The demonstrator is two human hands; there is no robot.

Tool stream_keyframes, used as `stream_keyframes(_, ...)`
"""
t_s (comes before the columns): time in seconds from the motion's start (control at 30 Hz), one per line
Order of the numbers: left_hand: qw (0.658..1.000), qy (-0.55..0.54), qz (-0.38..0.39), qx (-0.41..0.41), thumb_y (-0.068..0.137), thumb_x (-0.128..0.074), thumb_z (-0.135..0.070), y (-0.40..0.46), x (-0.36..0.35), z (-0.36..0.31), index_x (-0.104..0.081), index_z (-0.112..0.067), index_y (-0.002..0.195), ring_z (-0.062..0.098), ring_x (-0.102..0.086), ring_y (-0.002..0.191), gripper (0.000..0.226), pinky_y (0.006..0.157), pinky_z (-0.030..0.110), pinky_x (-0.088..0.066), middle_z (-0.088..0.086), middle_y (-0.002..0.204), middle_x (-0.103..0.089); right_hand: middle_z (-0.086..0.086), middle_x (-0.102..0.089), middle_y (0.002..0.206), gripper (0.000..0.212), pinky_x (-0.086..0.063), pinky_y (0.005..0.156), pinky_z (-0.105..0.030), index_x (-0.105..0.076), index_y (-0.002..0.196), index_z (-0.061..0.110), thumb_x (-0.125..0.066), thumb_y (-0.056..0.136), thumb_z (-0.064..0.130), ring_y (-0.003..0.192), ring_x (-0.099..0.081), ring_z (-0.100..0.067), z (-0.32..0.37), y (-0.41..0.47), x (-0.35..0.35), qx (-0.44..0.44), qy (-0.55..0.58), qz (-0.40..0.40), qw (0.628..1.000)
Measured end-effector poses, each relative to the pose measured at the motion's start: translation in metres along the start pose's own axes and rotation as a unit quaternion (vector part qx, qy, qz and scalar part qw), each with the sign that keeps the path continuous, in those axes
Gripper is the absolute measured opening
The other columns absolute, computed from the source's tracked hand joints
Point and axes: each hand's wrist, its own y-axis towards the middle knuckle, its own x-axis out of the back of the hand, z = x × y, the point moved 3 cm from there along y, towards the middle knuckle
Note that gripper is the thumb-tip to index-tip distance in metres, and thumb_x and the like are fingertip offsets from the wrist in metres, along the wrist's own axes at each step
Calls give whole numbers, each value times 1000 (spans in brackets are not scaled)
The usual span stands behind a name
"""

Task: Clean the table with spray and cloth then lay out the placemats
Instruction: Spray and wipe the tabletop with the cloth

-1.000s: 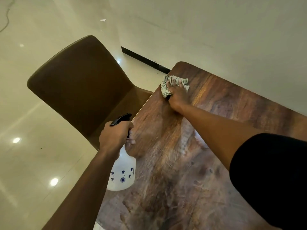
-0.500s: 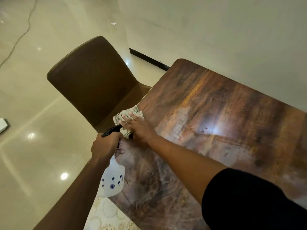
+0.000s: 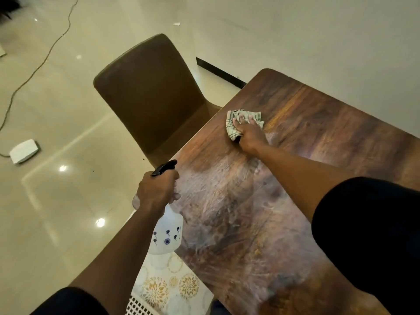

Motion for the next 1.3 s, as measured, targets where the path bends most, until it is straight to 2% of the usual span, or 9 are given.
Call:
stream_keyframes(0.1,1000,-2,-12,-6,70,-72,-41,-7,7,6,-78,-5,101,29,-80,60,48,76,46,-62,7,69,-76,6,-11,171,78,-10,126,-38,-27,160,33,-47,94,-2,158,0,-23,-1,2,4,-7,9,25,1000)
stream_keyframes(0.27,999,-26,-25,16,91,-77,-20,-14,32,21,-78,0,100,29,-77,58,22,58,32,-52,11,72,-74,3,-15,170,75,-12,127,-41,-31,159,31,-51,94,0,158,-3,-26,29,-13,-9,-1,13,17,1000)
stream_keyframes(0.53,997,-41,-21,58,73,-74,-31,-31,57,59,-81,-19,102,28,-73,54,32,71,44,-60,4,59,-69,7,-12,170,75,-8,127,-51,-25,160,35,-47,97,2,158,2,-28,139,-83,-97,129,15,26,991)
stream_keyframes(0.67,994,-58,-63,73,67,-72,-34,-33,68,75,-80,-4,94,25,-66,48,41,72,43,-59,5,59,-67,6,-16,169,84,-17,123,-43,-29,159,33,-52,90,-8,158,-1,-26,177,-123,-129,255,15,57,965)
stream_keyframes(0.77,994,-53,-57,74,76,-72,-30,-34,72,81,-79,-2,85,26,-73,53,31,78,48,-65,6,60,-72,1,-24,167,84,-22,121,-44,-37,157,26,-58,86,-14,157,-11,-29,180,-144,-141,322,30,58,945)
stream_keyframes(0.87,995,-60,-34,76,77,-73,-31,-33,72,79,-79,1,94,32,-79,59,36,74,45,-63,9,64,-74,5,-27,166,89,-26,120,-45,-35,157,30,-67,83,-9,156,-17,-26,168,-139,-139,340,8,43,939)
stream_keyframes(1.07,996,-54,3,72,78,-76,-32,-26,66,74,-78,-7,115,32,-80,61,44,65,40,-57,10,68,-72,6,-19,169,79,-12,127,-49,-20,160,34,-57,96,5,157,-8,-25,131,-93,-91,184,-29,8,982)
stream_keyframes(1.17,997,-52,14,64,84,-77,-28,-24,66,75,-78,-8,114,32,-79,60,36,66,40,-57,11,69,-73,2,-23,168,77,-21,125,-50,-23,160,35,-53,96,2,155,-15,-30,95,-63,-61,63,2,-16,998)
stream_keyframes(1.3,995,-68,31,66,86,-77,-23,-26,73,86,-79,-10,109,33,-78,62,27,61,37,-53,10,66,-73,3,-13,170,84,-13,126,-48,-23,161,32,-54,90,0,157,-3,-29,75,-40,-42,6,-18,-6,1000)
